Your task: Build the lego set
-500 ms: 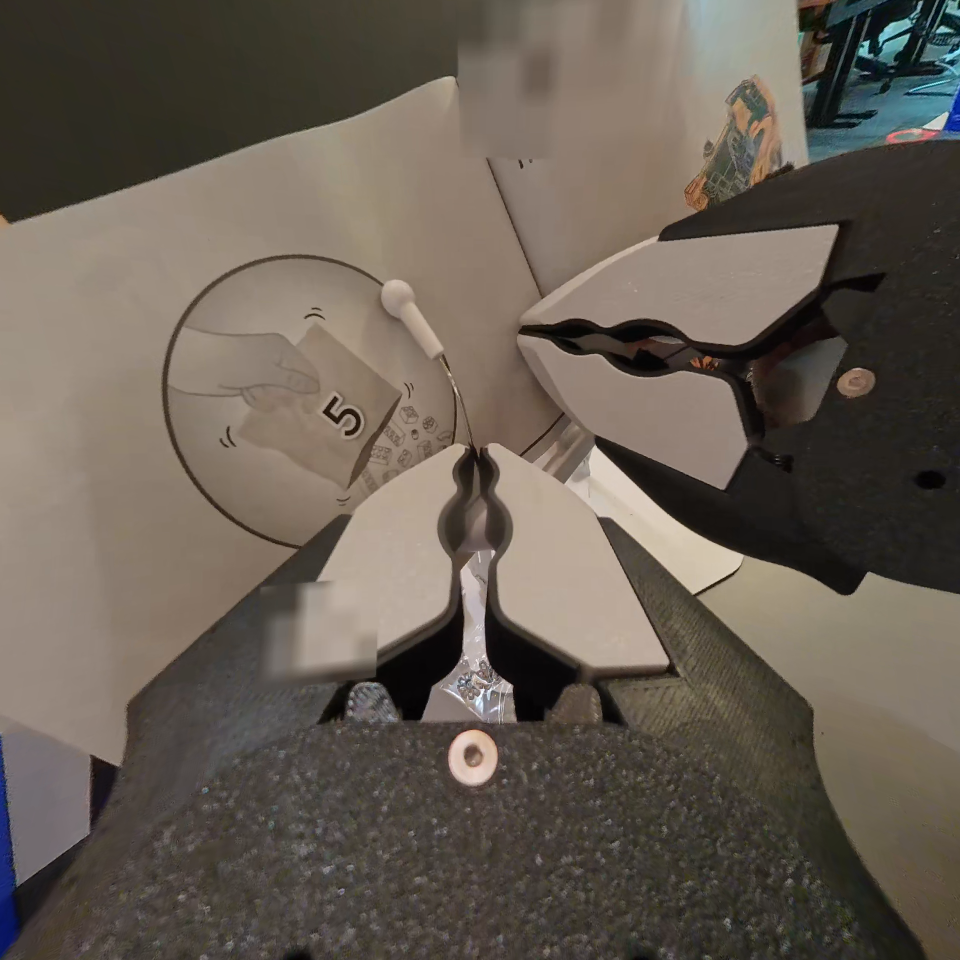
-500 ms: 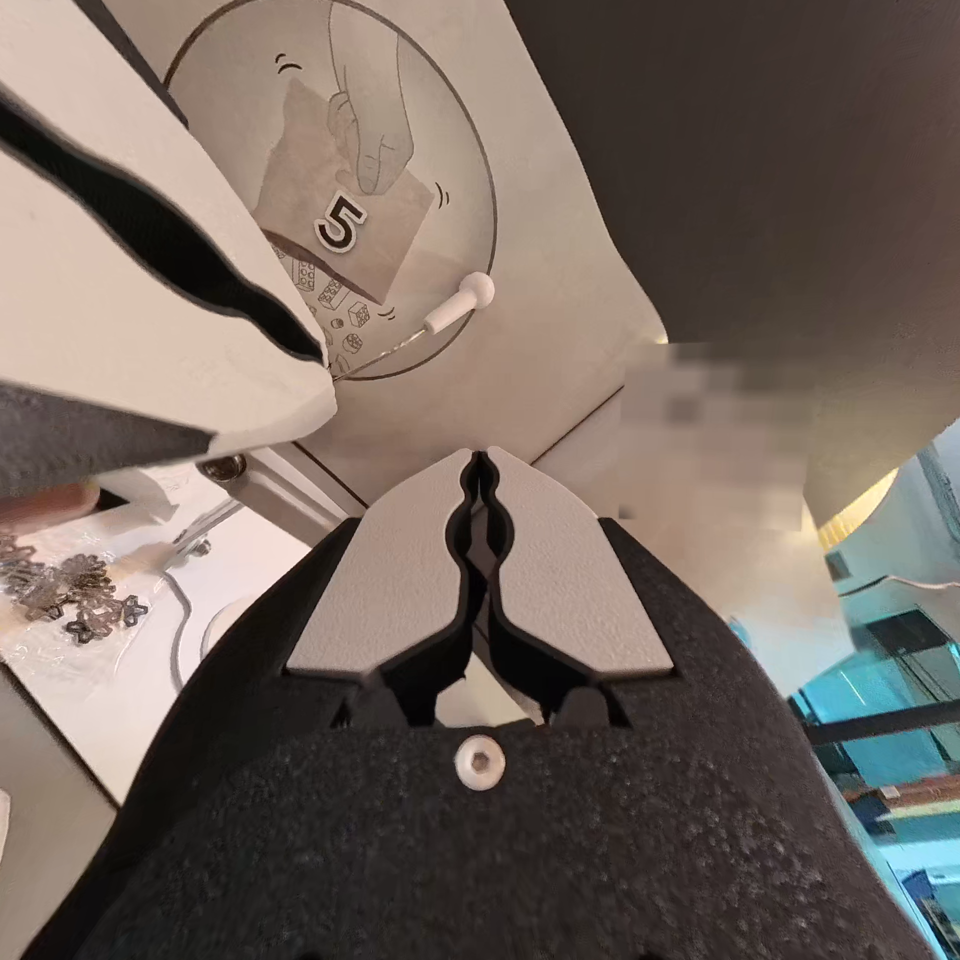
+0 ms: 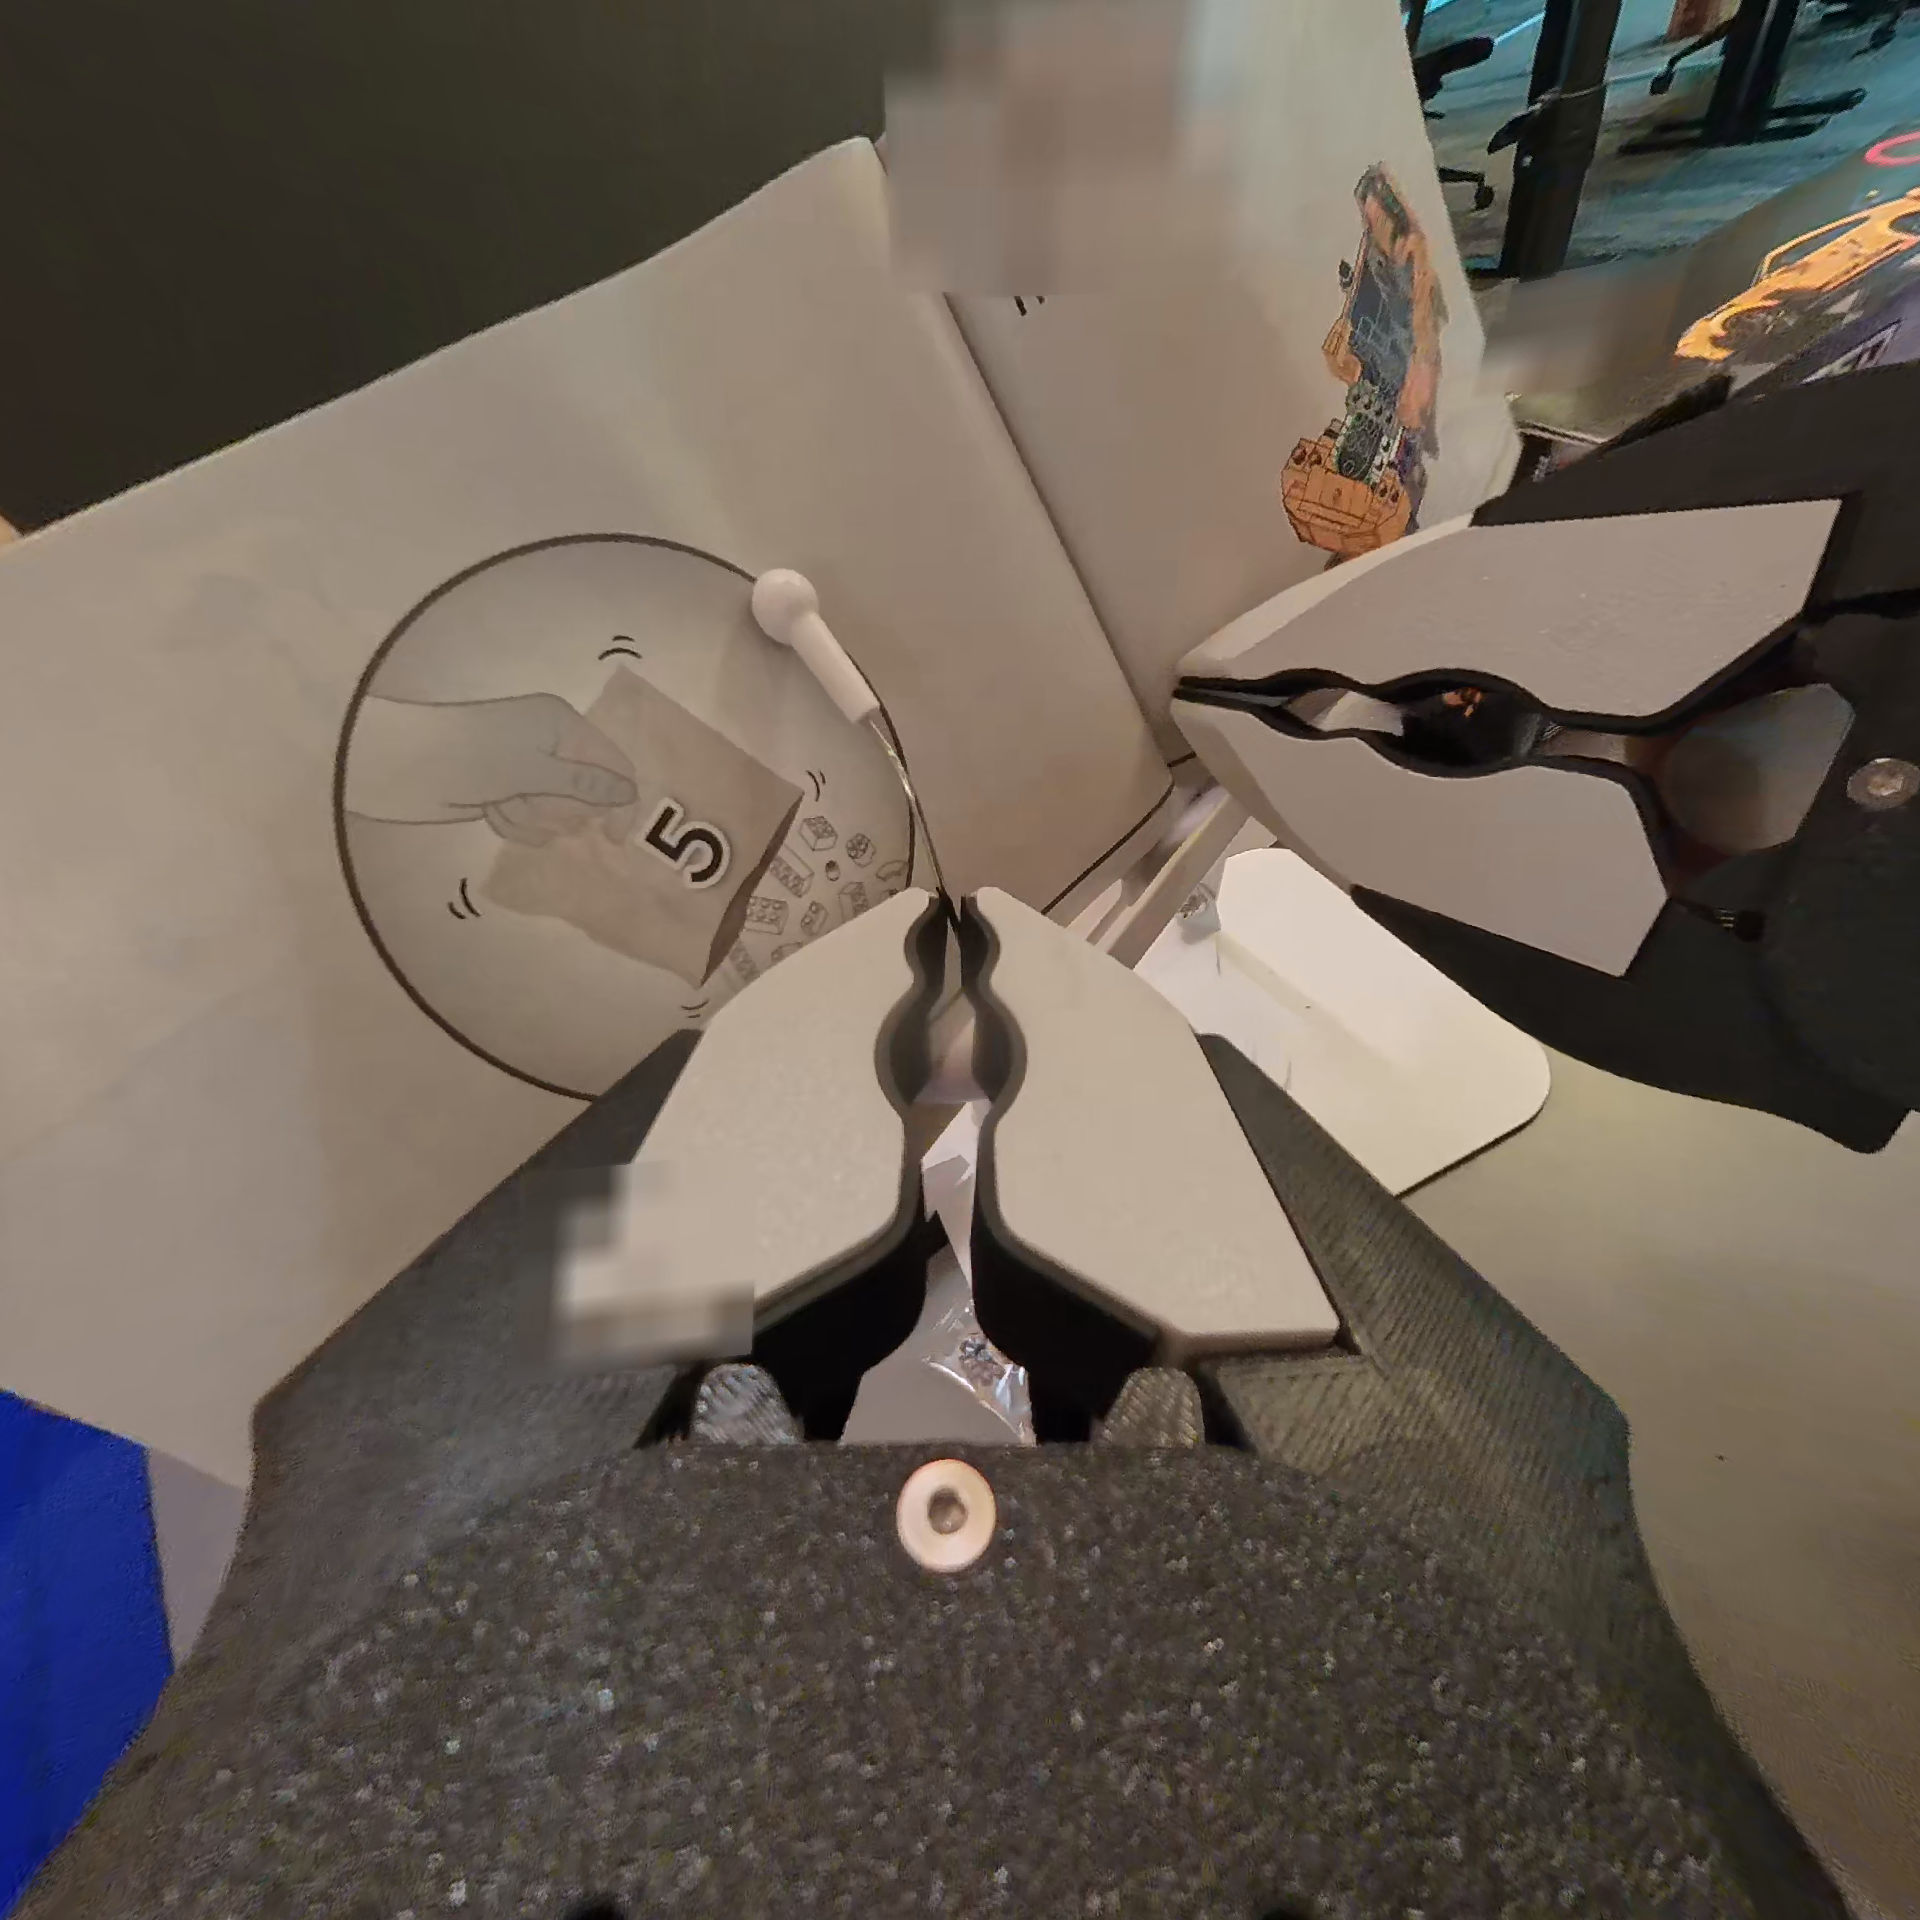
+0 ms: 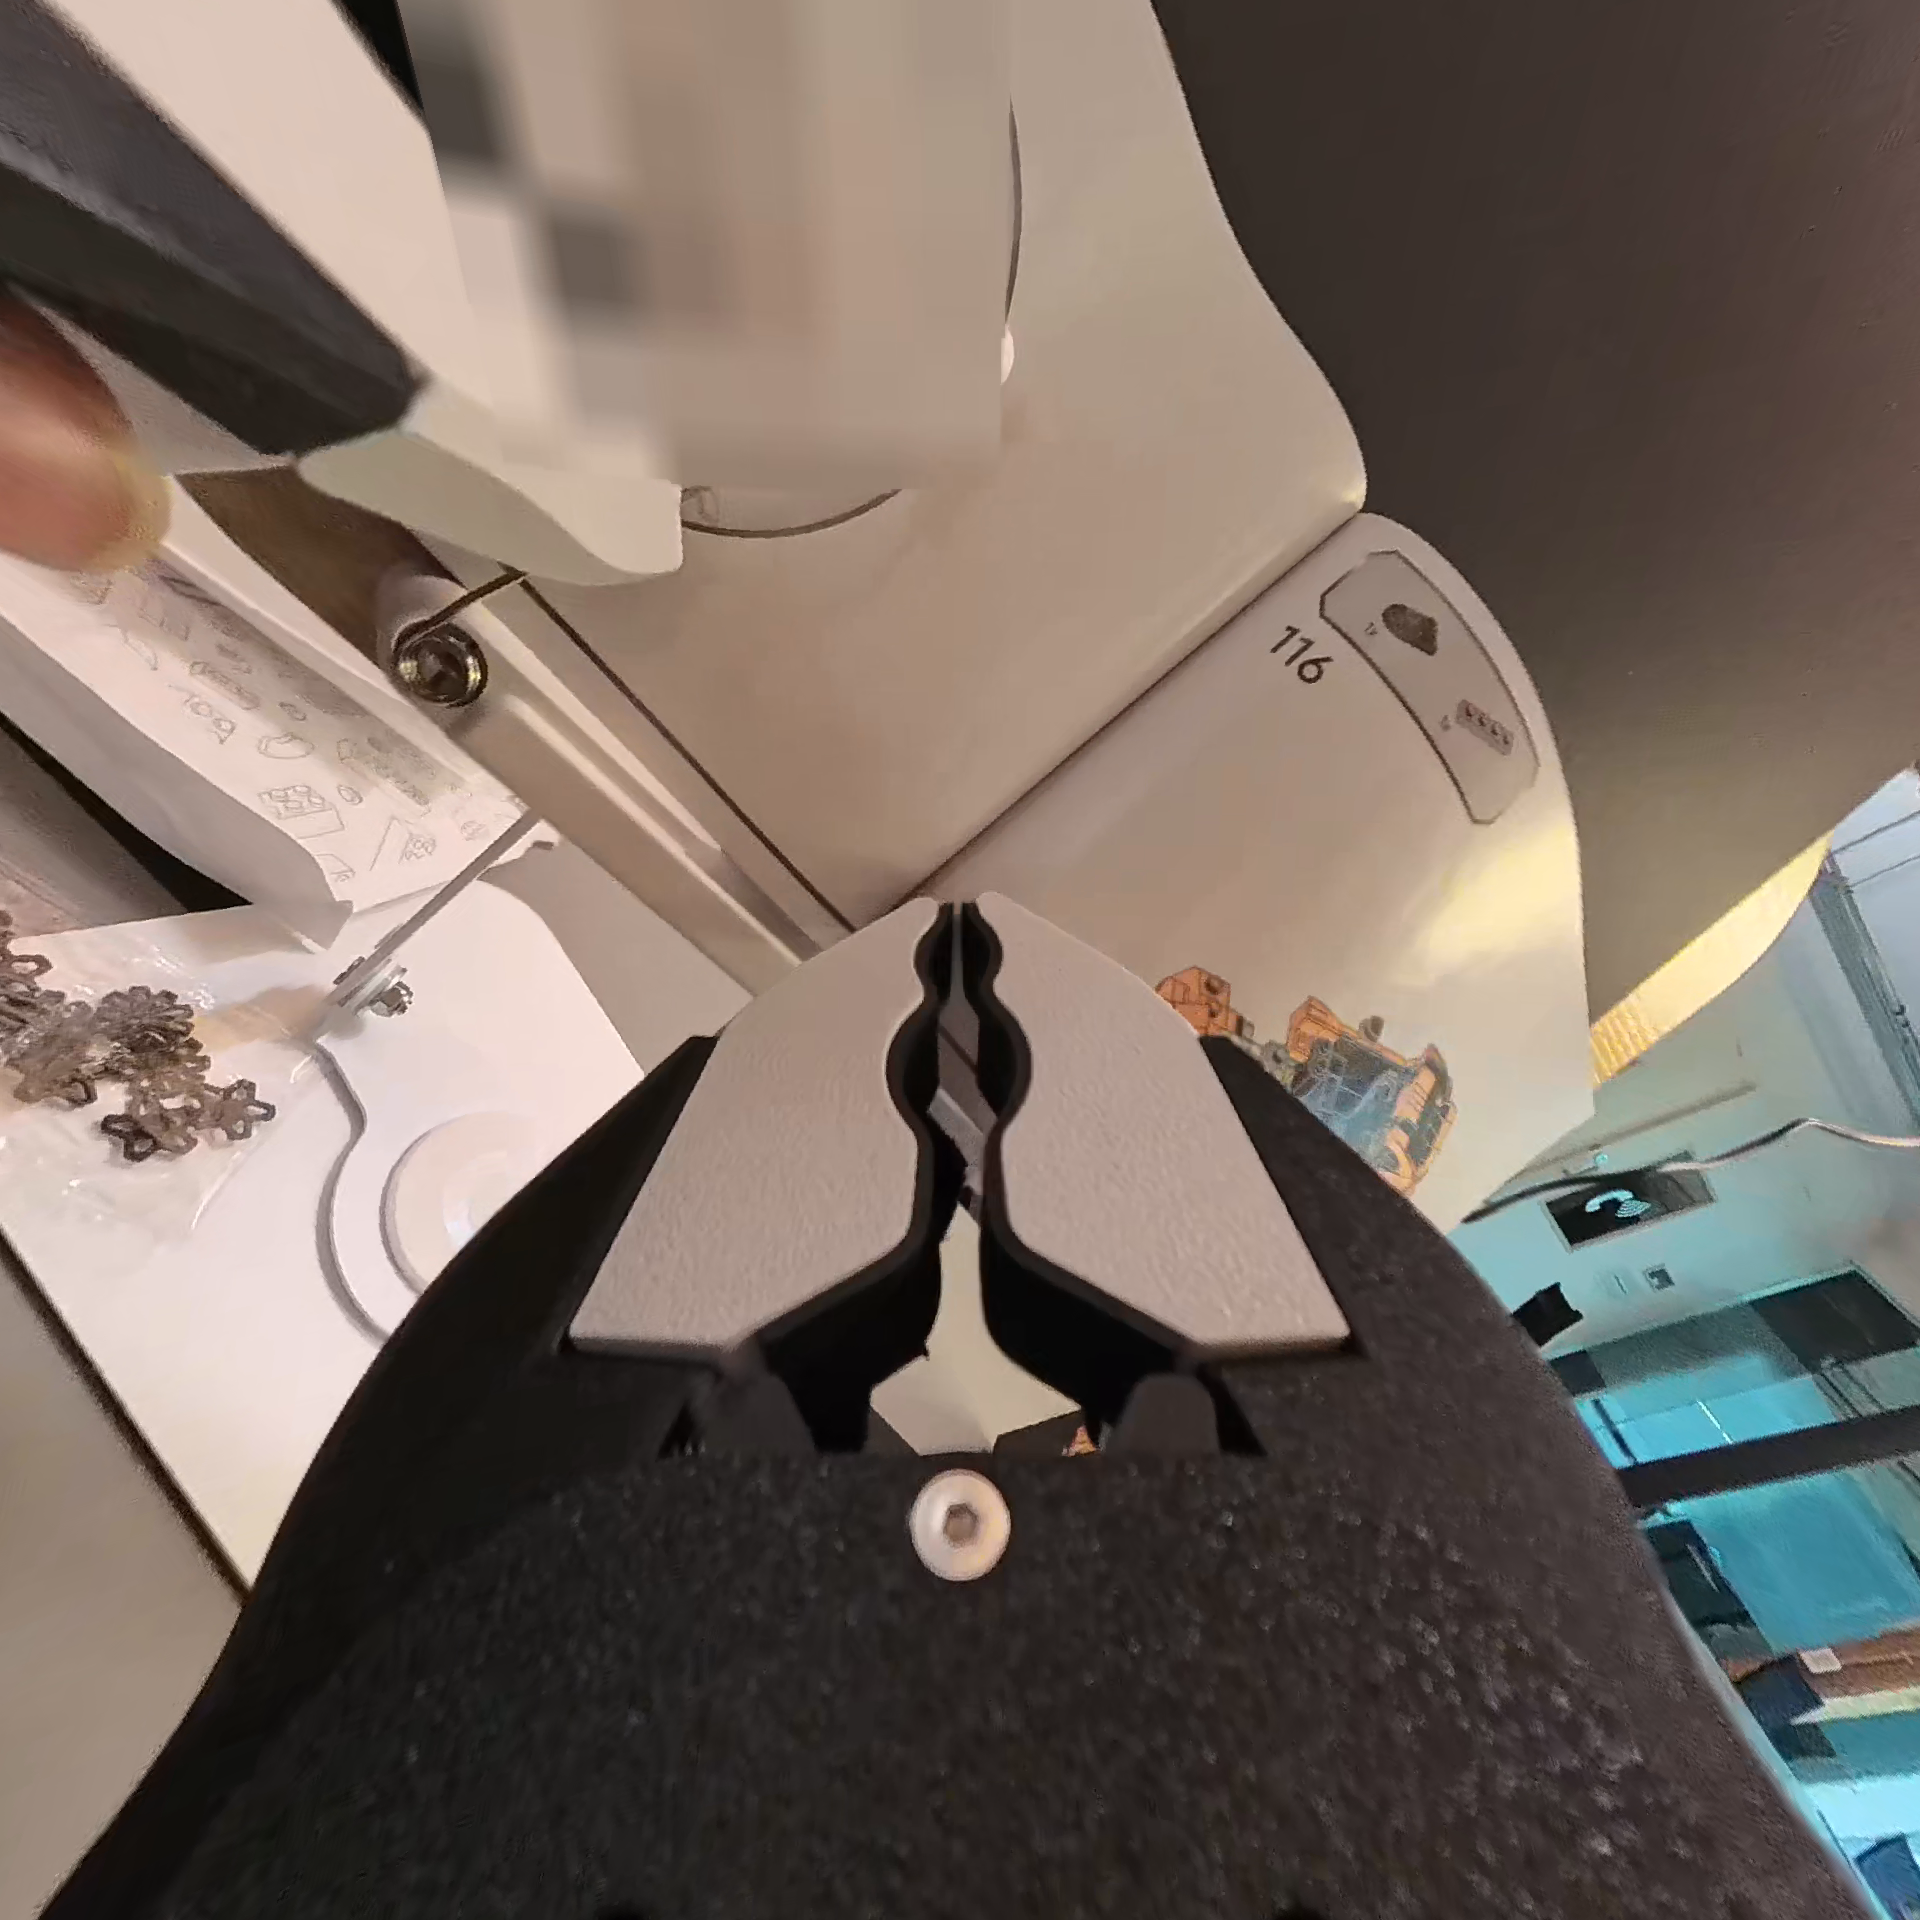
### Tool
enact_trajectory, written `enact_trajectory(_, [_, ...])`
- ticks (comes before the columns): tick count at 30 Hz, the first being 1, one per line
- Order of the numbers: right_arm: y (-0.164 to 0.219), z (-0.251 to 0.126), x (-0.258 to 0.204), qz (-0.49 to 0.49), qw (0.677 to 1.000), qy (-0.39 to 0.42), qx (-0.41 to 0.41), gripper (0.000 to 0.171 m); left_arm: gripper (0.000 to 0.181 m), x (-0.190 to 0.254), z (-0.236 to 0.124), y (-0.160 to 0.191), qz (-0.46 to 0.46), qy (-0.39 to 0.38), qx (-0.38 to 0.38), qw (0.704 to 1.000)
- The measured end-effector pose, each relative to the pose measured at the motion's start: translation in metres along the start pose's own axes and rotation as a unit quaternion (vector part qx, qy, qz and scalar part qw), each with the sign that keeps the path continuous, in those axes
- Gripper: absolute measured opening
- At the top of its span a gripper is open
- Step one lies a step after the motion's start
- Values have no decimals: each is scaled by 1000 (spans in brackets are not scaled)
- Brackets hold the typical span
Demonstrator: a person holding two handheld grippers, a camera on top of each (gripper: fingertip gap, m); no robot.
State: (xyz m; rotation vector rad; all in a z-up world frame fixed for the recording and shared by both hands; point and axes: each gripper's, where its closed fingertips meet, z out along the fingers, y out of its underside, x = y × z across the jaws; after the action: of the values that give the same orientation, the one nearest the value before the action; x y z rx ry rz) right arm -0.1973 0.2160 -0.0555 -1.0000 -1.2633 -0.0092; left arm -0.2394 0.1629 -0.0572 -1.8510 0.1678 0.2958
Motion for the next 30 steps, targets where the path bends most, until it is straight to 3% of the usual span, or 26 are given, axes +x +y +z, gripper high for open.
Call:
enact_trajectory(7, [3, -3, -5, 4, 1000, -2, 4, 2, 3, 0, -1, 0, 41, -27, -11, 999])
enact_trajectory(30, [9, -9, -3, 23, 1000, -4, 9, 2, 3, 1, -1, 0, 35, -27, 2, 999])
